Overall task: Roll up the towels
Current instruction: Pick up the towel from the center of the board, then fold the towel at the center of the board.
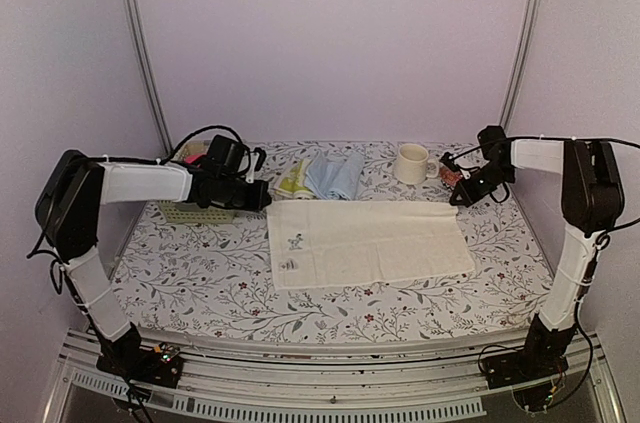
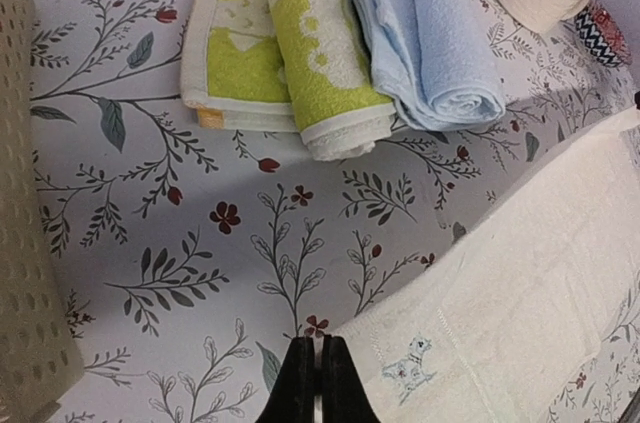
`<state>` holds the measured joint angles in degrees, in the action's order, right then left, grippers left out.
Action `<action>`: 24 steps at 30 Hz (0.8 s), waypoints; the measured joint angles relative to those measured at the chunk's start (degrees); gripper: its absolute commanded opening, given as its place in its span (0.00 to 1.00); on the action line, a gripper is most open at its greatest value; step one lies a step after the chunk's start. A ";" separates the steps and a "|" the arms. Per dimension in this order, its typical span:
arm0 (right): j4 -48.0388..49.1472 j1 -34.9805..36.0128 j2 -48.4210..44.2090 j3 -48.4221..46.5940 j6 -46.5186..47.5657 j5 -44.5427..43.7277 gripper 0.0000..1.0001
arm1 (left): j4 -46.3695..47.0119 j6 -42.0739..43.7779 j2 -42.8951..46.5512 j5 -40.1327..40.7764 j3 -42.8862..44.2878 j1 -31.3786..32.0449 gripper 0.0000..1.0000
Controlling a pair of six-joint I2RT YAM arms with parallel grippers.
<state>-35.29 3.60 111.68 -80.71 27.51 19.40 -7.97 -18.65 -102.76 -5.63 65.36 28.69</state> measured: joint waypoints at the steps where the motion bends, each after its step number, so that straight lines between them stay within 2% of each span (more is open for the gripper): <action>1: -0.07 -0.04 -0.50 1.14 0.22 0.35 0.02 | 0.09 0.00 0.76 -0.46 -0.55 0.00 0.00; 7: -0.22 -0.28 -6.10 7.04 1.27 1.46 0.02 | 0.44 0.35 4.59 -5.25 -3.67 0.17 0.00; 15: 0.13 -0.39 -16.28 15.91 2.32 2.40 0.03 | -0.85 1.77 4.92 -10.43 -8.00 2.05 0.00; 24: -0.11 -1.51 -21.84 24.90 4.59 0.68 0.03 | -4.11 2.84 6.71 -12.15 -10.38 4.17 0.00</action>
<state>-35.40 2.09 89.84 -55.81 32.10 20.08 -12.08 -15.81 -96.05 -17.78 54.98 32.86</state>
